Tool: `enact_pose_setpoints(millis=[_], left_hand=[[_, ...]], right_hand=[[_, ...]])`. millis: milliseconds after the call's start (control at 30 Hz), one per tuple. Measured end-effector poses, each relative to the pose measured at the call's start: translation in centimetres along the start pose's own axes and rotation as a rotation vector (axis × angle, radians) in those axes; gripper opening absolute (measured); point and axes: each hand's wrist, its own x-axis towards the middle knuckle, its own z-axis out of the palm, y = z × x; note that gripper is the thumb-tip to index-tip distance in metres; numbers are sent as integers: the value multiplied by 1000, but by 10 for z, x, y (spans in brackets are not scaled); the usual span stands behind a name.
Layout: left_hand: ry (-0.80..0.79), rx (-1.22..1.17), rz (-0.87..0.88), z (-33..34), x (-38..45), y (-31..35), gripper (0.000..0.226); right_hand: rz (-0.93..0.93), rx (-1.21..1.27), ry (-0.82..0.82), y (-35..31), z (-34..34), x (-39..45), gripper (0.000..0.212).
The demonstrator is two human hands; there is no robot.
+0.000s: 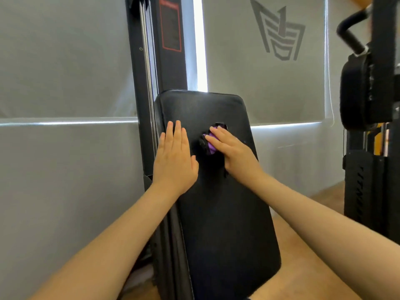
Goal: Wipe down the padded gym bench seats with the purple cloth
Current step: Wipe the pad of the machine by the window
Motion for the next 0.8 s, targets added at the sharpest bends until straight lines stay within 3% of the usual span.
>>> enact_pose_setpoints(millis=[133, 233, 367, 500, 800], left_hand=[[41, -33, -24, 11, 5, -2, 71], [113, -21, -9, 14, 4, -3, 70], [123, -23, 6, 16, 4, -4, 71], [137, -38, 15, 20, 4, -3, 71], [118, 56, 20, 24, -9, 5, 70]], right_hand=[[90, 19, 14, 22, -3, 104, 58], [155, 145, 62, 19, 3, 125, 39], [241, 209, 243, -1, 27, 90, 44], [248, 214, 309, -5, 42, 50, 44], [249, 183, 247, -24, 62, -77, 57]])
